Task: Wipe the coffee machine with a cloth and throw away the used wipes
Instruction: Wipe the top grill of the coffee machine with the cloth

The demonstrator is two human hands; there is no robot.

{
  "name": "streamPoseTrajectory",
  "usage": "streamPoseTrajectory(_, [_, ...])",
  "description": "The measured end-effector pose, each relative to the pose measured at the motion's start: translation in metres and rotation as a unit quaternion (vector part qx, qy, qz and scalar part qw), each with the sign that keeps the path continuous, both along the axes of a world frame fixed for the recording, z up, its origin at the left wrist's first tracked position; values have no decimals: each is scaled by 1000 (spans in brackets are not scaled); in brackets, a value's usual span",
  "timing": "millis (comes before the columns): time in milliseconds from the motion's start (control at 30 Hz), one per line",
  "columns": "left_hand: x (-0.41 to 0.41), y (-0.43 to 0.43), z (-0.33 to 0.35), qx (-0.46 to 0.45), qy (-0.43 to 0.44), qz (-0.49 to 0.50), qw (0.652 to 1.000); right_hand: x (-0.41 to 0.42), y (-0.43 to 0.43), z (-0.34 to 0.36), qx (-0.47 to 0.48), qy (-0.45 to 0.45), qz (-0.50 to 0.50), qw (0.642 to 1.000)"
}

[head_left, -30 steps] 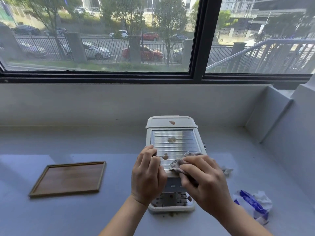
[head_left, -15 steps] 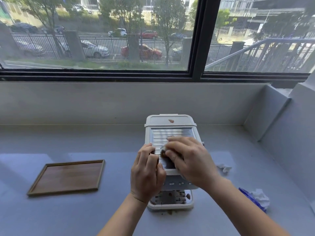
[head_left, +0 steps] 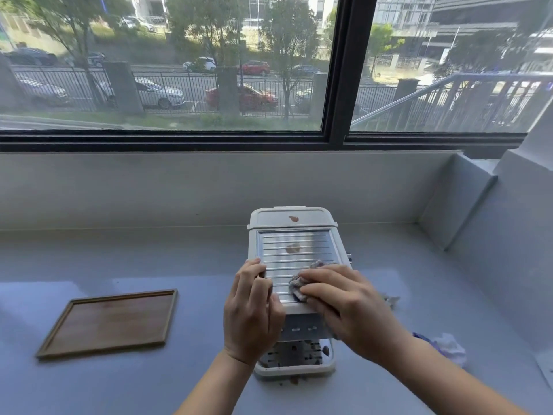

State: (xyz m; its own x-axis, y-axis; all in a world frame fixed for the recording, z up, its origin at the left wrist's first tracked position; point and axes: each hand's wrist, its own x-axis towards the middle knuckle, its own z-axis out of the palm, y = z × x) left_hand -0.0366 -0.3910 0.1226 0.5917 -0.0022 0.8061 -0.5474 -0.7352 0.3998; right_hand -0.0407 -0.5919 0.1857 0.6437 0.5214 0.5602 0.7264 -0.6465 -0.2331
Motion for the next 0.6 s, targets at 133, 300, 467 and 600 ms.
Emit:
streamPoseTrajectory(133, [1,-1,0,4,3,1,1000,11,-25,4,108,49,-183,976])
streamPoseTrajectory(300, [-2,-3,6,16,9,5,1000,-5,-29,6,18,21,-156,987])
streamPoseTrajectory(467, [-12,-10,34,108,100,72,986,35,-23,29,90,138,-194,967])
streamPoseTrajectory(600, [-11,-34,58,170,181,135,959,53,5,14,38,105,-172,979])
